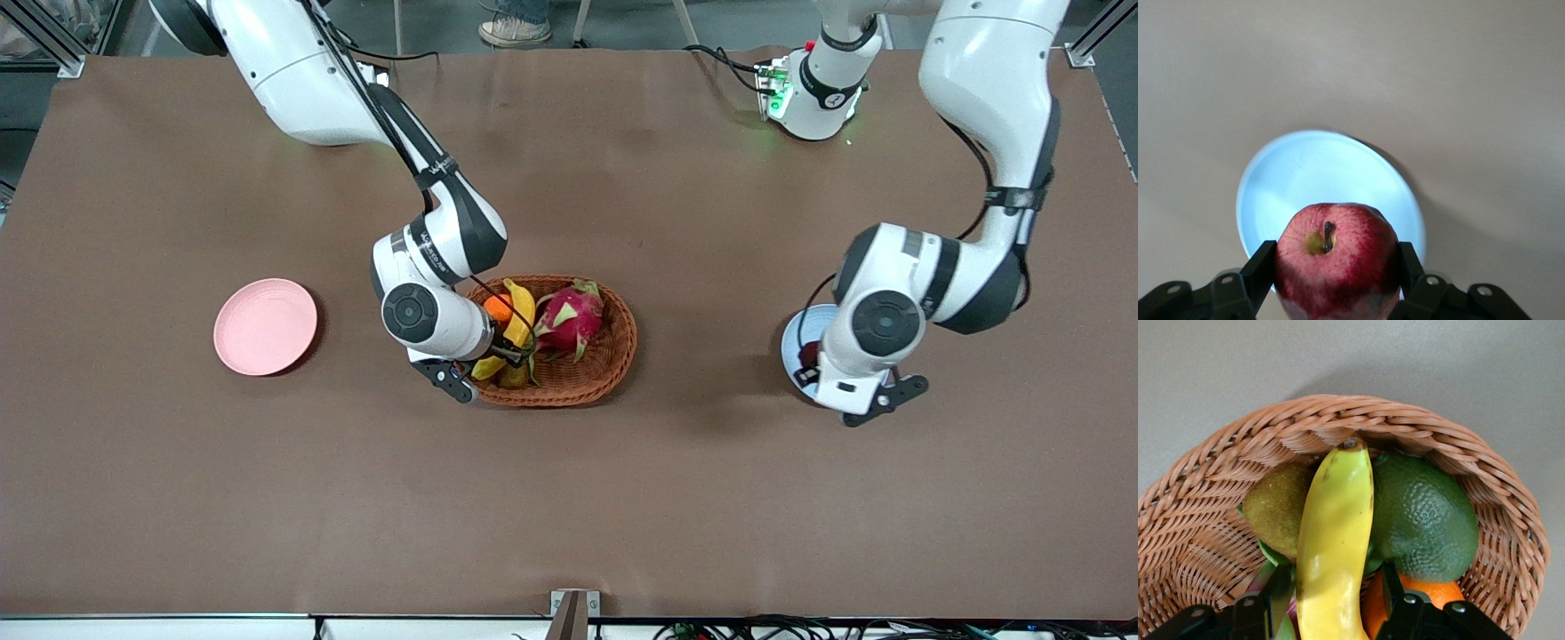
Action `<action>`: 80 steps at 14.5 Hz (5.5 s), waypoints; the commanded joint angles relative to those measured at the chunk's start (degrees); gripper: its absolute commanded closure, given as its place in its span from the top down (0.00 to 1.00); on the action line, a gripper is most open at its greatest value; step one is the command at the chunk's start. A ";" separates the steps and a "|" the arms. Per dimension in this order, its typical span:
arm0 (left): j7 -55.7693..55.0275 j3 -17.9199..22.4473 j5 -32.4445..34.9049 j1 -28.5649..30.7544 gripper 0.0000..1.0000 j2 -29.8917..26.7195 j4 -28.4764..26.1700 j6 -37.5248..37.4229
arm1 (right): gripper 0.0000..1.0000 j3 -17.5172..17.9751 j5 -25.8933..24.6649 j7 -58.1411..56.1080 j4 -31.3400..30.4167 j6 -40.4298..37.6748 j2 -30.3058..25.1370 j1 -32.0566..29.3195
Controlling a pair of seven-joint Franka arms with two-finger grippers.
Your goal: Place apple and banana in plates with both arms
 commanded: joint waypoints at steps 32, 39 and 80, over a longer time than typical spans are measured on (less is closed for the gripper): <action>19.07 -5.73 -7.47 5.63 1.00 -16.09 18.08 -25.98 | 0.20 -2.59 -13.64 -55.36 -1.29 -24.26 -9.60 -34.00; 30.59 -3.29 -13.07 6.69 1.00 -25.85 16.24 -31.78 | 0.21 -2.59 -17.42 -59.07 -27.68 -3.85 -22.44 -34.10; 35.08 -0.10 -16.88 3.43 1.00 -32.81 10.52 -33.55 | 1.00 -7.69 -17.33 -59.34 -3.50 -25.74 -39.57 -31.72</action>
